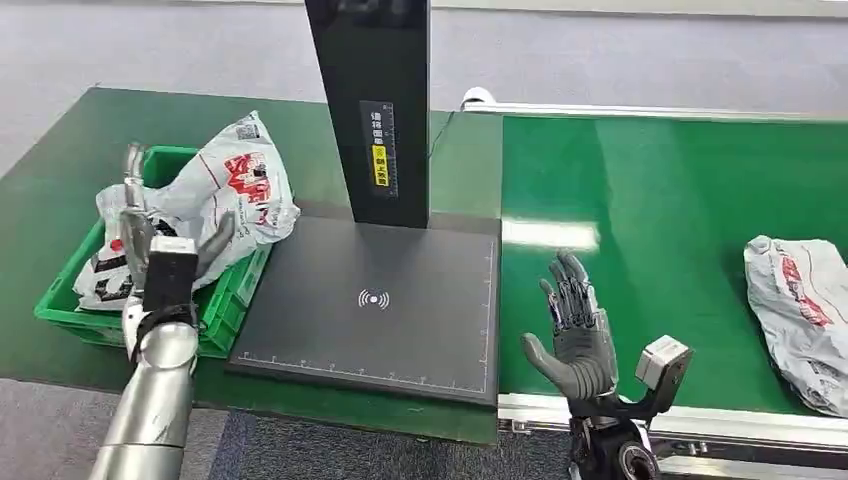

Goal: Moved the parcel from conveyor to table for the left to box.

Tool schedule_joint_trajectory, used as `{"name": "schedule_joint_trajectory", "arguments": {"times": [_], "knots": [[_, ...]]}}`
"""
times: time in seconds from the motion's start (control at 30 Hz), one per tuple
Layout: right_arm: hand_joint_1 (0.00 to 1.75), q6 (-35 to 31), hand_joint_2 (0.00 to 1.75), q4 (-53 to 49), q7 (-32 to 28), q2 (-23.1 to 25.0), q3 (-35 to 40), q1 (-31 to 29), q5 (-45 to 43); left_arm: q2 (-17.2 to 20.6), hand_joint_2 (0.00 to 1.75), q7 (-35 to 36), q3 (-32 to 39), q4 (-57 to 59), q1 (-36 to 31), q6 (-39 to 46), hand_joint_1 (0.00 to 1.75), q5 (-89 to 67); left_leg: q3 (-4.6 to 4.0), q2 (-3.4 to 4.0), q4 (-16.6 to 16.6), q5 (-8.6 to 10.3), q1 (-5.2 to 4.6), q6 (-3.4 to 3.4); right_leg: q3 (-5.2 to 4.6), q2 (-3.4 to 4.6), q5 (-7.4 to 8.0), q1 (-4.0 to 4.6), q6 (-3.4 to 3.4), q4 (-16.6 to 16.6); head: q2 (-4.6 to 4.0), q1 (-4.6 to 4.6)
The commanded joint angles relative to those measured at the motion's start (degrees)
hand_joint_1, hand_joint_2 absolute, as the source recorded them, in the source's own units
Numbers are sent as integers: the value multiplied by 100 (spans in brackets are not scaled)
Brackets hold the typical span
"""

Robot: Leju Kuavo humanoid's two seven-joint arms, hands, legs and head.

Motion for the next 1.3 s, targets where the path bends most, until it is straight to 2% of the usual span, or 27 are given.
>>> {"name": "schedule_joint_trajectory", "arguments": {"times": [0.03,0.1,0.3,0.67,0.83,1.17,1.3], "knots": [[0,160,175,277,-105,18,127,143,240,-62,175,43,-1099,-721,1121,-857,0,830,30,-4,-22,-4,-5,3,27,6,-5,-6,3,-18,0,2],[0,205,175,385,-129,53,149,64,311,-108,175,-23,-1138,-785,1284,-1393,0,1319,19,3,-13,-9,-4,0,14,11,-4,-5,3,-10,0,0],[0,212,175,610,-96,94,244,-210,394,-244,175,45,-1070,-539,1289,-2215,0,2210,11,0,-10,-11,-1,-3,7,13,-6,-3,-1,-9,0,2],[0,-29,175,830,-32,92,376,-441,678,-253,175,183,-1066,-221,1352,-2886,0,2580,18,2,-13,-12,-1,-3,14,13,-7,-3,0,-10,0,2],[0,-54,175,1084,-53,51,488,-560,767,-237,175,318,-1036,-160,1358,-3482,0,2939,16,-1,-12,-10,0,-3,14,12,-5,-1,0,-12,0,2],[0,-120,175,1226,54,157,613,-663,836,-237,175,446,-851,-362,1652,-3727,0,3114,15,9,-11,-13,0,-4,10,19,-5,-1,-1,-9,0,0],[0,-106,175,1554,93,249,799,-894,885,-135,175,468,-720,-688,2150,-3748,0,3162,18,23,-12,-17,0,-4,10,34,-4,-1,-1,-10,0,0]]}}
